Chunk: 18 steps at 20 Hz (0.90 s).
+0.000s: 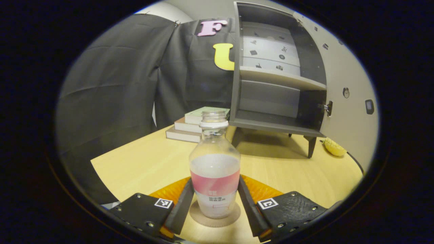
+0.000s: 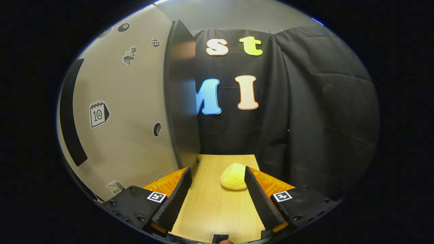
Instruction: Open the cabinet door with the right hand, grasp the bottle in the cabinet with the left hand and place it on the coaster, then close the cabinet door with the right hand.
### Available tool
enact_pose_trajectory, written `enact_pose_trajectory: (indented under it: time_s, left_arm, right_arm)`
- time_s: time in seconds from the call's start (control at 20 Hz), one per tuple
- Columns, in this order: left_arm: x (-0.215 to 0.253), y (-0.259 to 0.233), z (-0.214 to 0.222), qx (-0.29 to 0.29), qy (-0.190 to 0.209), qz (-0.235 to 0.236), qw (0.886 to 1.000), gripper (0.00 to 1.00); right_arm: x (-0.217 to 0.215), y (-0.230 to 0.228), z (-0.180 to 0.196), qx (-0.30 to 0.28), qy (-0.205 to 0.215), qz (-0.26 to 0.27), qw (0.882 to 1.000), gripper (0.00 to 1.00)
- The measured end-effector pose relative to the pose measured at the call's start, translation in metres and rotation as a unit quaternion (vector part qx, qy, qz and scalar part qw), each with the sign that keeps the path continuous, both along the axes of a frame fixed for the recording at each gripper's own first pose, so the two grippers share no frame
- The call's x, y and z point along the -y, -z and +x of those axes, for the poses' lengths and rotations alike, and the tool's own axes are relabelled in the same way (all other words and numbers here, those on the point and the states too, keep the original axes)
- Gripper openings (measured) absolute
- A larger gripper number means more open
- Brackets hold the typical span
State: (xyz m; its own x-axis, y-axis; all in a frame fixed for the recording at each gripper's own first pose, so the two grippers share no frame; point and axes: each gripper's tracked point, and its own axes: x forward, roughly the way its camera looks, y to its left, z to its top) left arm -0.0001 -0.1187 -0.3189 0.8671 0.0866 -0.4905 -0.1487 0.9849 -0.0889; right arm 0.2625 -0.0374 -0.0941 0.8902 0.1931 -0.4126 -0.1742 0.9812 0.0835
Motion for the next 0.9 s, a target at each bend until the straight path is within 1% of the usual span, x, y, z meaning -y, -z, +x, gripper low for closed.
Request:
enact_pose_trajectory:
  time_s: [0.05,0.1,0.15,0.2,0.3,0.5,0.55,0.6,0.65,0.7,0.75,0.8,0.85,0.9]
  left_arm:
    - [0.001,0.0,-0.002,-0.005,0.0,0.003,1.0,0.76]
    - [0.0,-0.001,-0.004,-0.009,-0.002,0.007,1.0,0.72]
    - [0.0,-0.004,-0.006,-0.009,-0.003,0.014,1.0,0.74]
    - [-0.001,-0.01,-0.006,-0.007,-0.003,0.022,1.0,0.78]
    - [0.0,-0.021,-0.008,-0.002,-0.002,0.035,0.999,0.78]
    - [0.006,-0.053,-0.018,0.007,0.001,0.046,0.999,0.78]
    - [0.006,-0.065,-0.02,0.012,0.001,0.05,0.999,0.8]
    - [0.006,-0.08,-0.022,0.019,0.0,0.056,0.998,0.78]
    - [0.004,-0.096,-0.022,0.027,-0.003,0.061,0.998,0.78]
    - [0.003,-0.114,-0.023,0.036,-0.007,0.064,0.997,0.78]
    - [0.002,-0.134,-0.02,0.05,-0.011,0.063,0.997,0.75]
    - [0.003,-0.156,-0.016,0.067,-0.013,0.06,0.996,0.77]
    - [0.007,-0.175,-0.011,0.083,-0.011,0.06,0.995,0.75]
    - [0.009,-0.195,-0.006,0.099,-0.007,0.059,0.993,0.75]
  right_arm:
    - [0.0,0.0,0.0,0.0,-0.001,-0.001,1.0,0.98]
    - [-0.001,0.0,0.0,0.001,-0.002,-0.001,1.0,0.98]
    - [-0.002,0.001,0.001,0.002,-0.004,-0.001,1.0,0.98]
    - [-0.002,0.0,0.001,0.003,-0.007,-0.001,1.0,0.98]
    - [-0.003,-0.001,0.002,0.006,-0.011,0.002,1.0,0.98]
    - [-0.004,-0.006,0.004,0.014,-0.02,0.019,1.0,0.98]
    - [-0.005,-0.008,0.004,0.016,-0.024,0.026,0.999,0.98]
    - [-0.007,-0.012,0.004,0.019,-0.029,0.034,0.999,0.98]
    - [-0.011,-0.015,0.004,0.021,-0.036,0.044,0.998,0.98]
    - [-0.015,-0.02,0.003,0.021,-0.044,0.055,0.997,0.94]
    - [-0.02,-0.026,0.0,0.022,-0.055,0.068,0.996,0.98]
    - [-0.026,-0.032,-0.003,0.025,-0.066,0.081,0.994,0.98]
    - [-0.034,-0.037,-0.004,0.03,-0.075,0.091,0.993,0.93]
    - [-0.041,-0.042,-0.006,0.034,-0.082,0.098,0.991,0.93]
